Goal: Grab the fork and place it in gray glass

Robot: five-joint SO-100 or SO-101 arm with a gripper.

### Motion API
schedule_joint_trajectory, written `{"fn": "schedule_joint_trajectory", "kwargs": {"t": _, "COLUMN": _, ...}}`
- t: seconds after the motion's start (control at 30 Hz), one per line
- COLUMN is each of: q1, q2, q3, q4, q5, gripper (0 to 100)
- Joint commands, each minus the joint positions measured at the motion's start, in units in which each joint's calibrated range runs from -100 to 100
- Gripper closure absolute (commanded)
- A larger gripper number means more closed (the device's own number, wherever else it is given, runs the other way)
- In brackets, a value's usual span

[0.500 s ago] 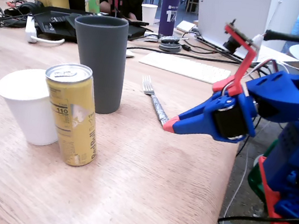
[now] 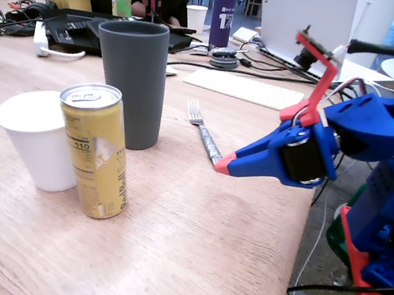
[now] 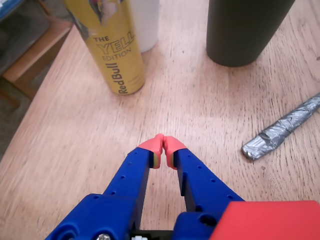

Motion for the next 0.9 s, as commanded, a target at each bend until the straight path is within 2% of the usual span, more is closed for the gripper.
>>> {"fn": "schedule_joint_trajectory", "kwargs": {"t": 0.0, "q1": 0.21, "q2": -0.46, "q3": 0.43, "q4": 0.19, "q5": 0.15, "gripper": 100}}
{"fn": "schedule_joint_trajectory", "kwargs": {"t": 0.63, "q1": 0.04, "q2": 0.66, "q3": -0.61, "q4": -0.55, "q5": -0.39, "gripper": 100}}
{"fn": "schedule_joint_trajectory", "kwargs": {"t": 0.7, "q1": 0.55, "q2": 2.11, "q3": -6.37, "q4": 0.19, "q5": -0.39, "gripper": 100}}
{"fn": "schedule_joint_trajectory", "kwargs": {"t": 0.87, "q1": 0.55, "q2": 27.67, "q3": -35.72, "q4": 0.85, "q5": -1.56, "gripper": 100}}
